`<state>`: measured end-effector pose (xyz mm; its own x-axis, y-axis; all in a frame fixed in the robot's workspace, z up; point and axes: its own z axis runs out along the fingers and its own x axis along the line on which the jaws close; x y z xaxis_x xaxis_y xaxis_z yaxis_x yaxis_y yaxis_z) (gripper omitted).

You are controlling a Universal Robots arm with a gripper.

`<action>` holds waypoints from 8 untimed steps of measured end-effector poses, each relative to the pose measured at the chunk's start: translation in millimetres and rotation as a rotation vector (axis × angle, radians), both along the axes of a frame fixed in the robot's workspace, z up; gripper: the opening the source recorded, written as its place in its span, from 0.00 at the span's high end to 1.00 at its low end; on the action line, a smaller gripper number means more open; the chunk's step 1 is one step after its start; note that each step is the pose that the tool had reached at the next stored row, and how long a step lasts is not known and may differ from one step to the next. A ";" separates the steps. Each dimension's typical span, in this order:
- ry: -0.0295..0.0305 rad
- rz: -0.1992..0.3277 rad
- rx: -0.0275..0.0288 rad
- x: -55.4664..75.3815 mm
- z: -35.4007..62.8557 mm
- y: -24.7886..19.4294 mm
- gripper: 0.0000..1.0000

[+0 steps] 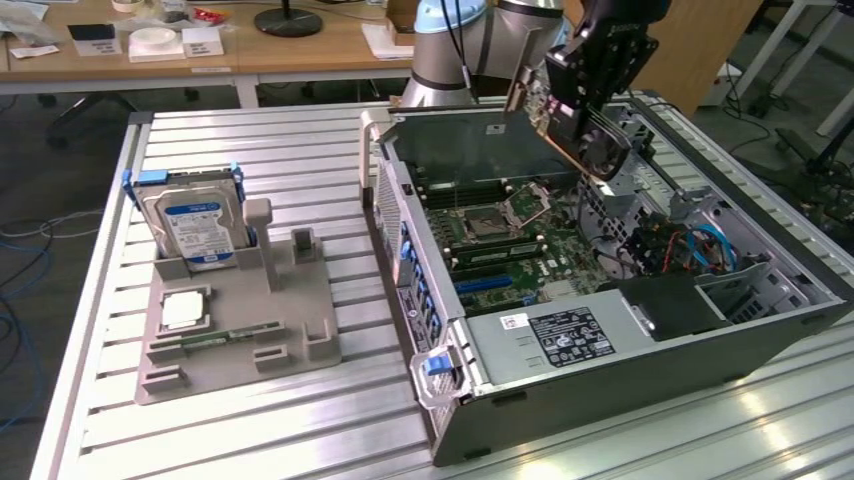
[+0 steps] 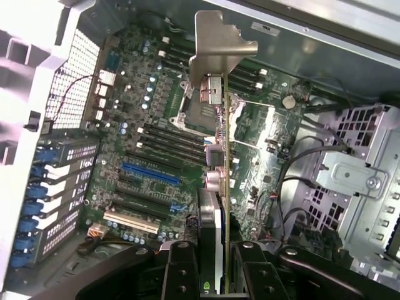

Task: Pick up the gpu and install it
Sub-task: 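Insert the gpu into the slot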

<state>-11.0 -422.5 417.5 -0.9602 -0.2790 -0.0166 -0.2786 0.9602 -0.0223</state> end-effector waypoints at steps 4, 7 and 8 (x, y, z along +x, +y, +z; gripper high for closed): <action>0.0000 0.038 0.0000 0.0 -0.1 0.0 0.72; 0.0000 0.068 0.0000 0.0 -0.2 0.0 0.72; 0.0000 0.080 -0.0001 0.0 -0.2 0.0 0.72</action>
<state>-11.0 -422.4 417.3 -0.9349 -0.3545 -0.0166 -0.3541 0.9349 -0.0224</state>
